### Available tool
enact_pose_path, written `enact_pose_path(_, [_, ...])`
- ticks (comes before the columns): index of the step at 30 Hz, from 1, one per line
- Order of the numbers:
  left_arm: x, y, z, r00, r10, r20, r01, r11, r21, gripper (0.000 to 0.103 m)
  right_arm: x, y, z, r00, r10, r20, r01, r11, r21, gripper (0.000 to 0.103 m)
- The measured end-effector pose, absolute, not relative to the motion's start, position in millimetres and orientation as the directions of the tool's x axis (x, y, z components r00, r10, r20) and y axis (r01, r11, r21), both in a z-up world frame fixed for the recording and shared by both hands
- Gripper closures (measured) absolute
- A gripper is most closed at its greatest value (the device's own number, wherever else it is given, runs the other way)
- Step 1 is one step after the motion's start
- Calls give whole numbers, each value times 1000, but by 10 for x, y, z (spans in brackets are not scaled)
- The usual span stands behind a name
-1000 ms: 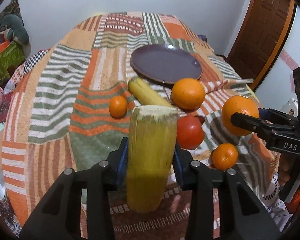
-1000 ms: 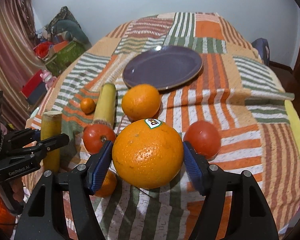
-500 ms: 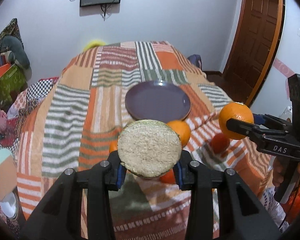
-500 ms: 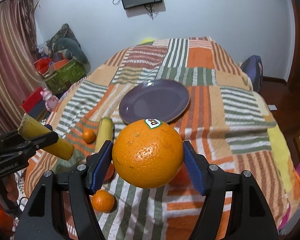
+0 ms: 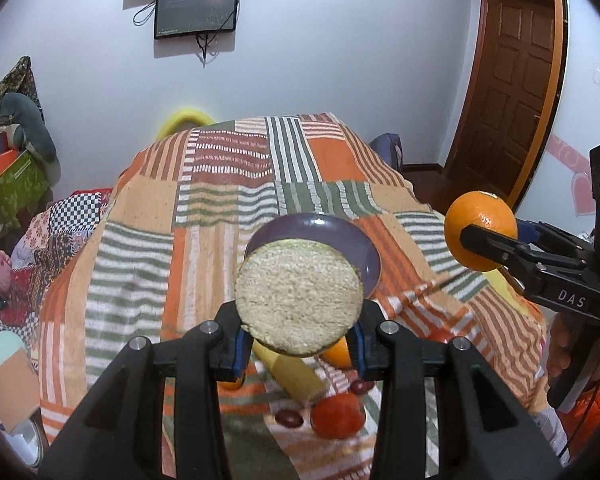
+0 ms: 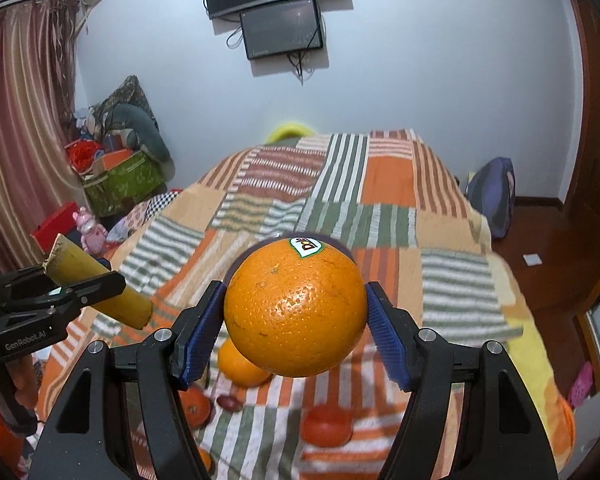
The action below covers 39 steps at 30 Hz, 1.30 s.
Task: Organize fruits
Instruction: 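Carry the cob and orange over the purple plate and lower them with both tools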
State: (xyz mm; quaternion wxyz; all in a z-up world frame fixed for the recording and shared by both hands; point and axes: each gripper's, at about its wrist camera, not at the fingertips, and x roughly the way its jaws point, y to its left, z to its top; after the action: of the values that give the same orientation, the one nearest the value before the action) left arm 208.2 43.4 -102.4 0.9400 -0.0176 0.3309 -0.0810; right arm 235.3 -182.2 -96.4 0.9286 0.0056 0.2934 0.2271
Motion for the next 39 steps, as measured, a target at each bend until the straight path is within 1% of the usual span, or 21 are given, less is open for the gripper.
enact_pose_path(7, [2434, 423, -1007, 767, -156, -623, 135, 987, -82, 64, 2642, -1704, -932, 741, 409, -532, -426, 899, 98, 37])
enact_pose_path(11, [2643, 421, -1071, 747, -166, -643, 138, 986, -93, 64, 2793, -1656, -975, 744, 394, -540, -424, 902, 74, 37])
enact_pose_path(16, [2920, 422, -1213, 717, -169, -676, 138, 985, -101, 64, 3008, -1601, -1054, 731, 399, -554, -427, 900, 85, 37])
enact_pose_path(20, [3102, 398, -1333, 696, -156, -701, 137, 987, -84, 64, 3145, -1527, -1142, 723, 394, -568, -434, 898, 71, 37])
enact_pose_path(26, [3369, 340, -1554, 656, -142, -741, 146, 987, -59, 64, 3369, -1410, -1324, 699, 376, -608, -442, 896, 45, 37])
enact_pose_path(30, [3538, 336, -1746, 612, -158, -775, 156, 985, -77, 64, 3540, -1353, -1507, 654, 376, -656, -449, 891, 63, 37])
enact_pose_path(33, [3629, 328, -1861, 587, -155, -795, 166, 984, -69, 64, 3652, -1325, -1623, 630, 367, -684, -452, 890, 60, 37])
enact_pose_path(36, [3722, 332, -1951, 568, -149, -810, 165, 984, -66, 64, 3751, -1320, -1716, 602, 364, -711, -460, 886, 64, 37])
enact_pose_path(39, [3813, 359, -1984, 562, -162, -811, 158, 984, -87, 64, 3841, -1299, -1774, 584, 363, -727, -463, 884, 69, 37])
